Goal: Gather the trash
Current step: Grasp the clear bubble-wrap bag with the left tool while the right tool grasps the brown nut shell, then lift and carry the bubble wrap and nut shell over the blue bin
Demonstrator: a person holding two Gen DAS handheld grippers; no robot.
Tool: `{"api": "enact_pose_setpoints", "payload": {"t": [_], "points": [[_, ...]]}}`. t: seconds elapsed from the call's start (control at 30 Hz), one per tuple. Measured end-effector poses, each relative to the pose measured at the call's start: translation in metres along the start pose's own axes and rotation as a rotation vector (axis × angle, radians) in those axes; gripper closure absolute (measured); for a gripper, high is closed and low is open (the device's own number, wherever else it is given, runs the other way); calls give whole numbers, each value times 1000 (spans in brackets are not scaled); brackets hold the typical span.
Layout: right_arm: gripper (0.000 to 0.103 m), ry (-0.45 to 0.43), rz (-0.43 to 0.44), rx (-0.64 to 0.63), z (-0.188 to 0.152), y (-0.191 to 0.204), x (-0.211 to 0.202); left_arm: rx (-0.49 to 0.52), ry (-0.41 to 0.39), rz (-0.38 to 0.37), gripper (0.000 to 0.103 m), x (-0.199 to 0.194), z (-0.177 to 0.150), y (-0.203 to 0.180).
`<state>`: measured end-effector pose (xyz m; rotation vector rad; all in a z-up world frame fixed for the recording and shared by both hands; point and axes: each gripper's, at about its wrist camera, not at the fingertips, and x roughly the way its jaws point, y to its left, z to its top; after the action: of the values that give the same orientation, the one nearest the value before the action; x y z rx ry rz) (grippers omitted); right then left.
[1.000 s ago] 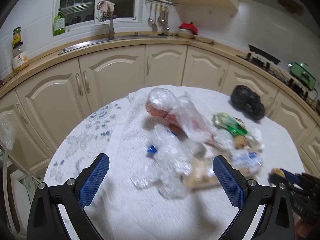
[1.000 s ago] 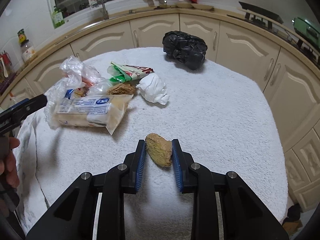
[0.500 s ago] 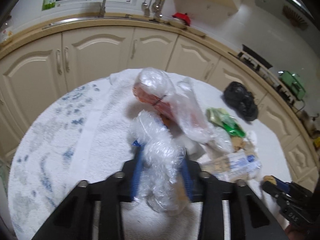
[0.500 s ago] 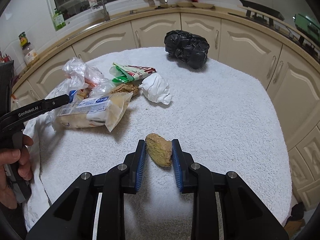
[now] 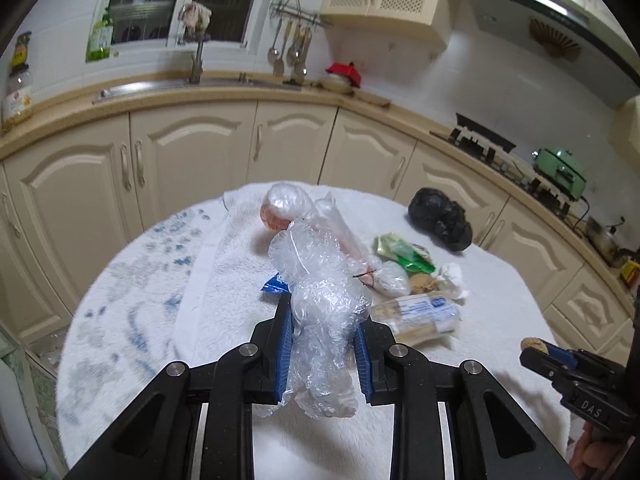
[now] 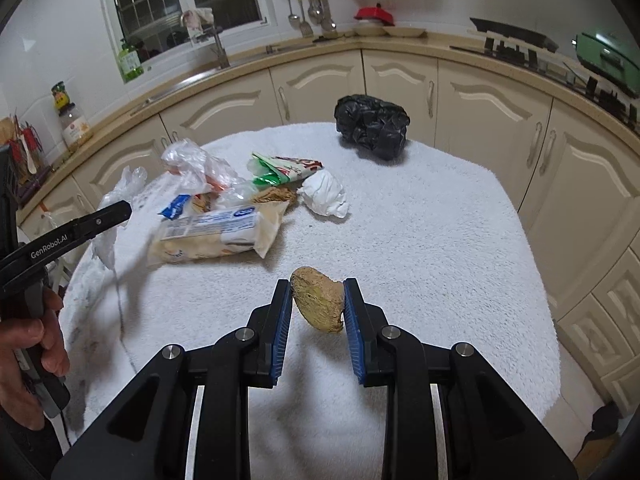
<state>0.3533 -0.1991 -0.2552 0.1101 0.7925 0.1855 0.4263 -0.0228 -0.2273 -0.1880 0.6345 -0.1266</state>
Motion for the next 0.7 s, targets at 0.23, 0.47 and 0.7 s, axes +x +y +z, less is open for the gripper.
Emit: {"api": "enact_pose_setpoints", "payload": {"t": [0.23,0.47,0.7], "points": [[77,-67,6,-3,-5,4,-42,43,-80,2,79,-58,-28,-27],[77,-147,16,-1,-4,6,-90,68,-135,-47,79,-117,-47,-58],[77,-233,14,10,-1,-3,-138,122,-204,-111,79,-177,-58,-87]]}}
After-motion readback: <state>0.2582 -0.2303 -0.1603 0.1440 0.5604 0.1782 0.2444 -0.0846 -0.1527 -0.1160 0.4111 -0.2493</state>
